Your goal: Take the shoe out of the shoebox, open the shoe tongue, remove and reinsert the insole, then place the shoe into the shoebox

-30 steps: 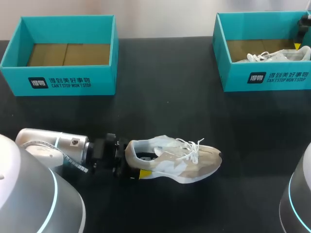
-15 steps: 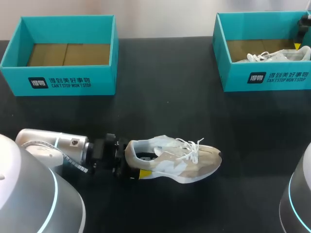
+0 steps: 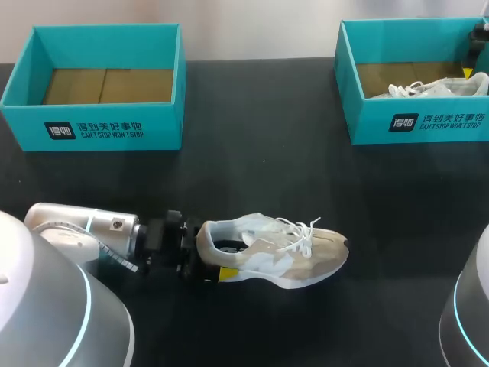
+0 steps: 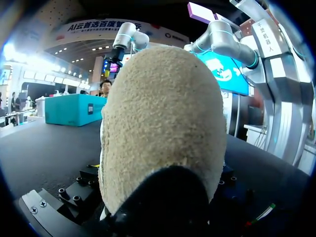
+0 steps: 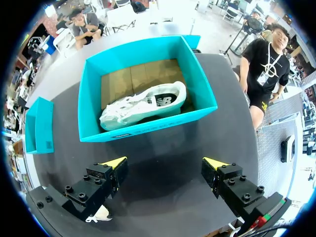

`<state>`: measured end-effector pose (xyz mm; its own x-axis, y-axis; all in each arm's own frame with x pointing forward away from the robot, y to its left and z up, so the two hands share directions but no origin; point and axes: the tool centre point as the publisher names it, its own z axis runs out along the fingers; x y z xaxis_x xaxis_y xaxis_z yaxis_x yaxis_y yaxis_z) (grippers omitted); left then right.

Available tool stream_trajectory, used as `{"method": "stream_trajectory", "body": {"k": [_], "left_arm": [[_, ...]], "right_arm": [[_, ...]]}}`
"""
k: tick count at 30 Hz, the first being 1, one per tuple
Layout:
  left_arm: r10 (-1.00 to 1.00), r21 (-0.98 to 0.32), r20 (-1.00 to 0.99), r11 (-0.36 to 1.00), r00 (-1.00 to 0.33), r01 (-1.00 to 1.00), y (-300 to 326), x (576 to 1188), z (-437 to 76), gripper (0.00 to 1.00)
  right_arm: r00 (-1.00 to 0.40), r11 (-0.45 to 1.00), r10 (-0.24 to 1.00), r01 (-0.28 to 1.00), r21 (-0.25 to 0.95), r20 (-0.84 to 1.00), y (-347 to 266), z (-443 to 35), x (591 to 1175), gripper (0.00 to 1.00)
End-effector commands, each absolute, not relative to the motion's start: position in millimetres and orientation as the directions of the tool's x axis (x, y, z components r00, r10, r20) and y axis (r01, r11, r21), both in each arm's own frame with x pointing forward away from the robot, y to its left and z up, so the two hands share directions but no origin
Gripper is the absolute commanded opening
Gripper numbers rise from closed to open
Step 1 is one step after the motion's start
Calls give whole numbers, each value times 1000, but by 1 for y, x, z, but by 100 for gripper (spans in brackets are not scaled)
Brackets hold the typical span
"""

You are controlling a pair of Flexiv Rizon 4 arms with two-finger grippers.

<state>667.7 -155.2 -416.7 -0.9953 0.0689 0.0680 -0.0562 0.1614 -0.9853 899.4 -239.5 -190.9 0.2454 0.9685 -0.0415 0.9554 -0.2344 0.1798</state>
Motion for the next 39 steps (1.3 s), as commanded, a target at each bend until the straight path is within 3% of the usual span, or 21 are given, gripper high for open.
{"method": "stream_trajectory", "body": {"k": [1,17,32,39], "left_arm": [[66,-985,67,162,-996,-56,-154,667,-419,0],[66,-985,67,162,-996,-56,-154,667,-419,0],[66,-985,67,162,-996,-56,-154,667,-419,0],[66,-985,67,162,-996,-56,-154,667,-419,0]], "right_arm": [[274,-255,958,949,185,-86,-221,-188,890,100],[353,-340,932,930,139,-82,-125,-206,805,100],[353,-340,932,930,139,-82,-125,-206,805,100],[358,-330,922,926,181,-150,-66,-216,783,100]]}}
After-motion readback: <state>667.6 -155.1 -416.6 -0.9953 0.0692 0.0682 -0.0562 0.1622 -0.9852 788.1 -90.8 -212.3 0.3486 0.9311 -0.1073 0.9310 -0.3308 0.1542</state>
